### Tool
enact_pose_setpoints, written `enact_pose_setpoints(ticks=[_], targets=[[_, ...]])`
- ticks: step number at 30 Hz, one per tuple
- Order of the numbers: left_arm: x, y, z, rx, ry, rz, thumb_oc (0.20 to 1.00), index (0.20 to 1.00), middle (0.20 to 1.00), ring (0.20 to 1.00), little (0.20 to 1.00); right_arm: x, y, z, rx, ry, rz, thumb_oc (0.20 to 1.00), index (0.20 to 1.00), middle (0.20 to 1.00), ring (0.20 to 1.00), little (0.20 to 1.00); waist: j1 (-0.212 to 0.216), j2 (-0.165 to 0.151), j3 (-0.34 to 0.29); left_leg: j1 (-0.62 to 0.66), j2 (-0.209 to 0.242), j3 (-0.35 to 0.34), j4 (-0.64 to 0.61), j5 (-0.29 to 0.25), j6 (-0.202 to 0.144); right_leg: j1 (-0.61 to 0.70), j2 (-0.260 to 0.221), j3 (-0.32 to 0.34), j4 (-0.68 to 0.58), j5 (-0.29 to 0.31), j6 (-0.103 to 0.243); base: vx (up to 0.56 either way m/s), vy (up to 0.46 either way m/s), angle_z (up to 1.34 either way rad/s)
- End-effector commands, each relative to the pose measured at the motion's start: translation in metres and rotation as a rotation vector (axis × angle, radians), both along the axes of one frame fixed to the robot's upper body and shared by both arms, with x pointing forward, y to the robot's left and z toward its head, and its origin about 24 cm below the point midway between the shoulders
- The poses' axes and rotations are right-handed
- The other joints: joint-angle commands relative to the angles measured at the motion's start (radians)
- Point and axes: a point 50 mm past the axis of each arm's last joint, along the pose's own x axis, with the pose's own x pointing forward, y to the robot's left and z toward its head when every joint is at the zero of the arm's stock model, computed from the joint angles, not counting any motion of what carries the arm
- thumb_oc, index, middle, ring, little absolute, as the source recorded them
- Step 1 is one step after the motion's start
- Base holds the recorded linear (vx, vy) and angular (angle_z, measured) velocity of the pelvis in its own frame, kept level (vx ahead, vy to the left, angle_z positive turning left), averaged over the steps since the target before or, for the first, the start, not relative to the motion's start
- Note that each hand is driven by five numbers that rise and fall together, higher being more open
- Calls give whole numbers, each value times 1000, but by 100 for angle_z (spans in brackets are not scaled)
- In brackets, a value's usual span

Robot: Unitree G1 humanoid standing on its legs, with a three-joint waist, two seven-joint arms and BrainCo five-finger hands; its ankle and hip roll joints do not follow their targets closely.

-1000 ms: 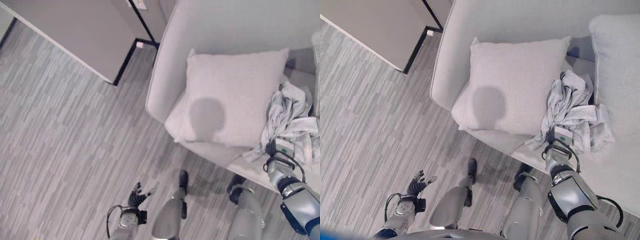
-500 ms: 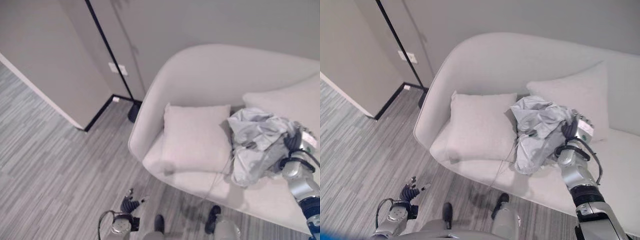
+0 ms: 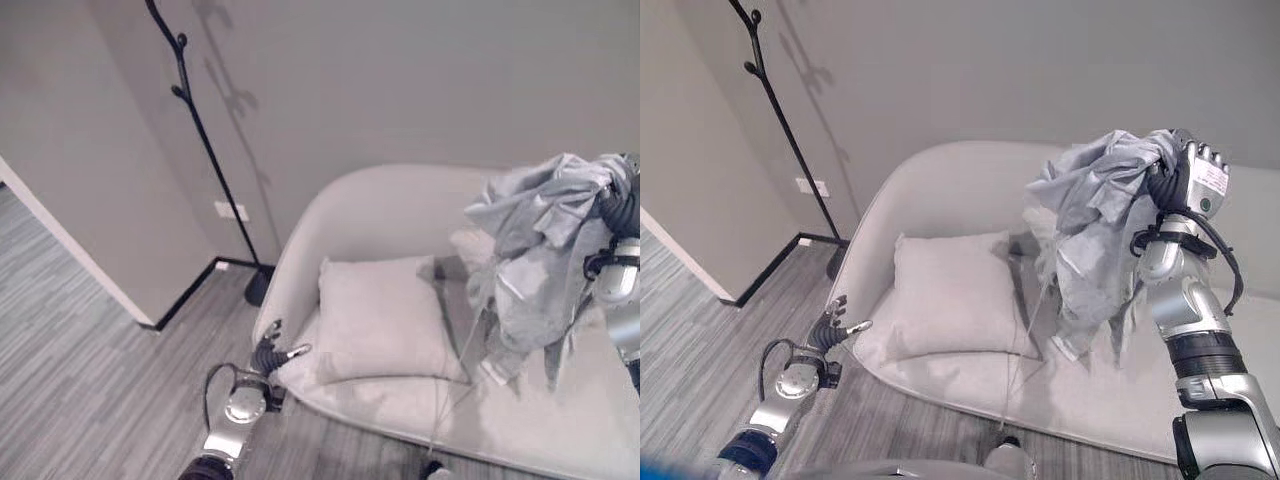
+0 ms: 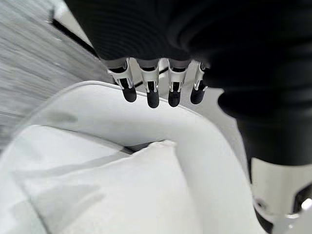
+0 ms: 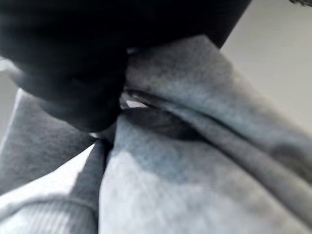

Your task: Hang the clothes on the sofa on the clothes rack.

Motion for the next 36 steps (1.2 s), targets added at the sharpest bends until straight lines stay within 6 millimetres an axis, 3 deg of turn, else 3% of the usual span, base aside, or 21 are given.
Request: enact_pose_setpoints(ticks=[1, 7, 13, 15, 16, 19, 25, 27, 31, 36], targets=[[61, -20, 75, 110, -370, -64, 1000, 1000, 1000, 1000, 1000, 13, 41, 112, -74, -372, 151, 200, 200, 200, 200, 200, 8, -42, -25, 63, -38, 14, 10, -124, 61, 29, -74, 61, 18, 145, 93, -25, 99, -11], [78, -45, 87, 136, -443, -136, 1000, 1000, 1000, 1000, 1000, 18, 72, 149, -62, -484, 272, 200, 200, 200, 200, 200, -9, -61, -43, 81, -46, 32, 10, -129, 65, 34, -75, 75, 7, 159, 91, -8, 12, -21], [82, -100, 101, -9, -486, -320, 1000, 1000, 1000, 1000, 1000, 23, 91, 190, -4, -572, 345, 200, 200, 200, 200, 200, -19, -73, -57, 101, -47, 41, 10, -137, 66, 46, -69, 85, -1, 155, 83, -3, -3, -13], [81, -109, 102, -27, -487, -354, 1000, 1000, 1000, 1000, 1000, 24, 91, 195, 4, -580, 347, 200, 200, 200, 200, 200, -20, -74, -58, 102, -47, 41, 10, -137, 65, 48, -67, 88, -2, 153, 82, -4, -1, -2], [80, -126, 106, -39, -495, -429, 1000, 1000, 1000, 1000, 1000, 26, 96, 203, 25, -591, 366, 200, 200, 200, 200, 200, -23, -76, -62, 106, -46, 42, 10, -139, 65, 50, -63, 91, -2, 149, 80, 0, 0, 0], [81, -149, 111, -63, -506, -500, 1000, 1000, 1000, 1000, 1000, 27, 108, 211, 55, -607, 419, 200, 200, 200, 200, 200, -29, -78, -63, 111, -46, 42, 10, -139, 65, 52, -58, 97, 0, 142, 75, -1, -5, -1], [81, -184, 125, -149, -530, -573, 1000, 1000, 1000, 1000, 1000, 30, 129, 214, 78, -603, 506, 200, 200, 200, 200, 200, -39, -78, -63, 116, -46, 42, 10, -139, 65, 53, -53, 105, -3, 135, 69, -10, -4, -2], [77, -202, 136, -288, -532, -601, 1000, 1000, 1000, 1000, 1000, 33, 145, 211, 107, -587, 573, 200, 200, 200, 200, 200, -45, -79, -61, 121, -46, 42, 10, -141, 67, 53, -53, 108, 0, 135, 66, -24, -7, -3], [65, -223, 147, -421, -526, -692, 1000, 1000, 1000, 1000, 1000, 38, 168, 196, 172, -536, 699, 200, 200, 200, 200, 200, -48, -77, -56, 125, -49, 42, 10, -142, 71, 54, -53, 114, 4, 140, 65, -10, 1, -2], [60, -243, 151, -403, -524, -770, 1000, 1000, 1000, 1000, 1000, 39, 194, 180, 229, -478, 835, 200, 200, 200, 200, 200, -58, -79, -52, 125, -53, 44, 10, -140, 73, 51, -58, 121, 6, 147, 65, -23, 3, -1]])
